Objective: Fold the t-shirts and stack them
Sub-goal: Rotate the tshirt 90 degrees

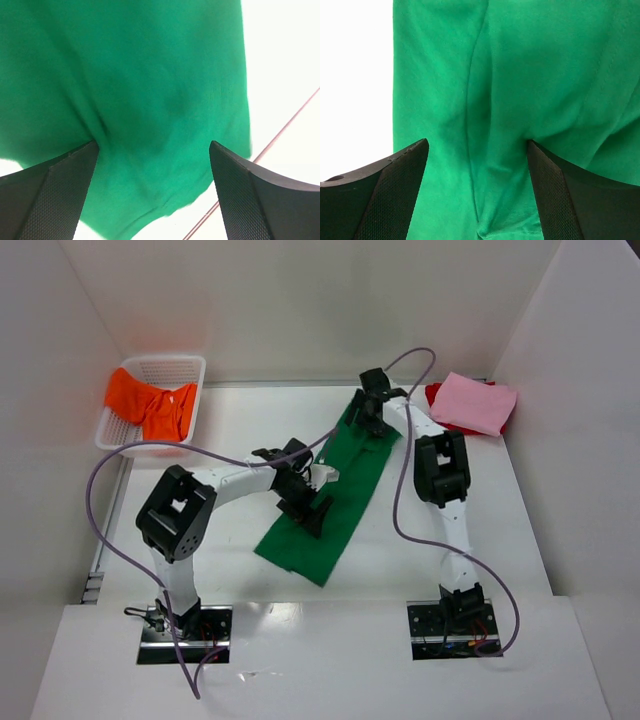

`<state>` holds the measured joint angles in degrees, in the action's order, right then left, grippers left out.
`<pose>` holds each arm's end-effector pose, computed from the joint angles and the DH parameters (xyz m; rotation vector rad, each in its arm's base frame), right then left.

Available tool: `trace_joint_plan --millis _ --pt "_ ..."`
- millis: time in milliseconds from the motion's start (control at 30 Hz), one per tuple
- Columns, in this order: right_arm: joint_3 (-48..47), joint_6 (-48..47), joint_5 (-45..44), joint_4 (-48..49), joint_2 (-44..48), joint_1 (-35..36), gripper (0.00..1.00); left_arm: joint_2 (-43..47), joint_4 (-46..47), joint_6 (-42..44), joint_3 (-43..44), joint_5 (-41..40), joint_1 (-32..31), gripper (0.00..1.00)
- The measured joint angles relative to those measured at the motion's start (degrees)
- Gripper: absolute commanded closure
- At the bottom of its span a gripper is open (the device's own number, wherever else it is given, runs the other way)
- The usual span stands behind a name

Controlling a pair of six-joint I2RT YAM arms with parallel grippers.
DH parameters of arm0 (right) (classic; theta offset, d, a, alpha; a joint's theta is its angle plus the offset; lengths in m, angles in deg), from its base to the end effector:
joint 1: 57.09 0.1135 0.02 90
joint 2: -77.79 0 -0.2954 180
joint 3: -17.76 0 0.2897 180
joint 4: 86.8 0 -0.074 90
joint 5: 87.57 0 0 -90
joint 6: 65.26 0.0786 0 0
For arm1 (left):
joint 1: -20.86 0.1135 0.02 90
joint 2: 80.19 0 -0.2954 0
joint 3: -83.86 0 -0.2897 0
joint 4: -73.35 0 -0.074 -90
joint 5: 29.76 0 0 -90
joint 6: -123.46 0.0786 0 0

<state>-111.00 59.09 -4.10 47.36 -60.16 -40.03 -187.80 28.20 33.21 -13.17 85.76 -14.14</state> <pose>0.5882 0.1711 0.1405 0.4262 2.4998 0.2161 0.3269 -0.2702 0.1383 0.9585 2.6789 -0.7670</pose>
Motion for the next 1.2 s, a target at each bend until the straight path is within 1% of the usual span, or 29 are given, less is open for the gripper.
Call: trace_joint_plan --millis 67,167,367,500,567,733,833,967,1100,1200 --pt "-5.7 -0.5 0.9 1.0 -3.7 1.4 0.16 -0.7 0.0 0.0 0.7 1.5 -0.5 0.01" --pt "-9.2 -1.1 2.3 1.5 -5.9 3.9 0.16 -1.5 -0.4 0.0 1.5 3.6 -1.2 0.01" --pt "-11.6 -2.5 4.2 1.9 -7.5 6.7 0.16 -2.3 -0.4 -0.2 1.8 7.5 -2.4 0.01" --pt "-11.7 -3.1 5.8 2.1 -7.6 6.8 0.16 -2.8 0.6 -1.3 1.7 9.6 -3.1 0.01" --pt "-11.8 -3.4 6.3 2.3 -7.6 6.7 0.14 -2.9 1.2 -2.0 1.7 10.1 -3.7 0.01" --pt "-14.6 -4.6 6.4 1.9 -9.1 6.8 0.13 -3.0 2.5 -5.3 1.7 10.0 -5.5 0.01" --pt "-17.8 -5.3 6.3 1.4 -10.9 6.8 0.13 -3.0 3.4 -8.6 1.5 9.7 -6.0 0.01" --pt "-18.3 -5.8 6.6 1.2 -11.2 6.8 0.11 -2.1 4.2 -13.8 0.4 9.5 -6.1 0.01" --pt "-18.3 -5.9 7.1 1.2 -11.1 6.6 0.07 2.1 3.6 -17.4 -0.5 6.3 -5.6 0.01" --pt "-18.3 -6.0 7.8 1.0 -10.5 6.2 0.06 4.9 1.6 -18.4 1.9 3.7 -4.3 0.01"
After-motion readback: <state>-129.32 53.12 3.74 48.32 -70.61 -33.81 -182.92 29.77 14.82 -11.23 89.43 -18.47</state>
